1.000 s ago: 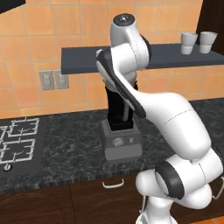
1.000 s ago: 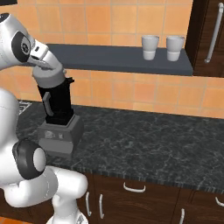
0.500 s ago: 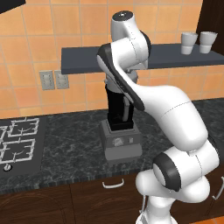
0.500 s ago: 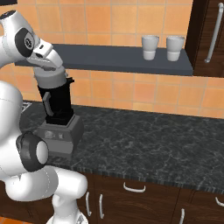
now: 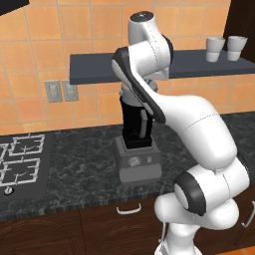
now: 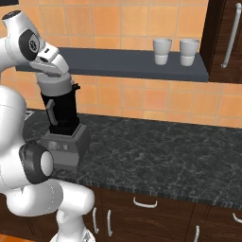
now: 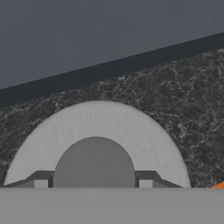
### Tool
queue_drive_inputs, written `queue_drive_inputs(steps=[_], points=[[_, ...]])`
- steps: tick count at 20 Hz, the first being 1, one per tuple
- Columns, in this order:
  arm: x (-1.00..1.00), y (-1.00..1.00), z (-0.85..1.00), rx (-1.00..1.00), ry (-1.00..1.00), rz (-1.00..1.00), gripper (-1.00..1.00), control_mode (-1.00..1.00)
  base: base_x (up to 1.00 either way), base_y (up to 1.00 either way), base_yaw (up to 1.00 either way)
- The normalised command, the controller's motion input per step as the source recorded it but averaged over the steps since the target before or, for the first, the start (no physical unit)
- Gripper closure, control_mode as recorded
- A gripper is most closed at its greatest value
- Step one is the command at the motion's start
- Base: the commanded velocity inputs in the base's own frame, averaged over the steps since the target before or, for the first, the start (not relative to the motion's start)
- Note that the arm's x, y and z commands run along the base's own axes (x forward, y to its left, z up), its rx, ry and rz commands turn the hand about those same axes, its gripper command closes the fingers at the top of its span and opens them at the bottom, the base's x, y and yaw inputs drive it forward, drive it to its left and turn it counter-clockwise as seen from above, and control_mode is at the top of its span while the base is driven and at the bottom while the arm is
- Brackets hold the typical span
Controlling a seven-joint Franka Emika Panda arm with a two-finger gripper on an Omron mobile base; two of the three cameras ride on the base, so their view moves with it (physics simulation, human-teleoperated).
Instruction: Close the lid blender by securely placing the lid on top.
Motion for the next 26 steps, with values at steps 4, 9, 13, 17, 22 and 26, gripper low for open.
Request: queue_drive_inputs(steps=[4,9,13,17,22,26], points=[[0.24,0.0,-0.03,0.03,-0.09,-0.01,1.0,-1.0,0.0,0.0,0.0],[0.02,0.0,-0.24,0.0,-0.03,0.0,1.0,-1.0,0.0,0.0,0.0],[-0.32,0.01,-0.22,0.0,-0.13,0.0,1.0,-1.0,0.0,0.0,0.0],[-0.01,0.0,-0.01,0.0,-0.02,0.0,1.0,-1.0,0.0,0.0,0.0],[0.24,0.19,0.0,0.0,0.0,-0.03,1.0,-1.0,0.0,0.0,0.0],[0.32,0.27,0.08,0.0,0.01,-0.09,1.0,-1.0,0.0,0.0,0.0]])
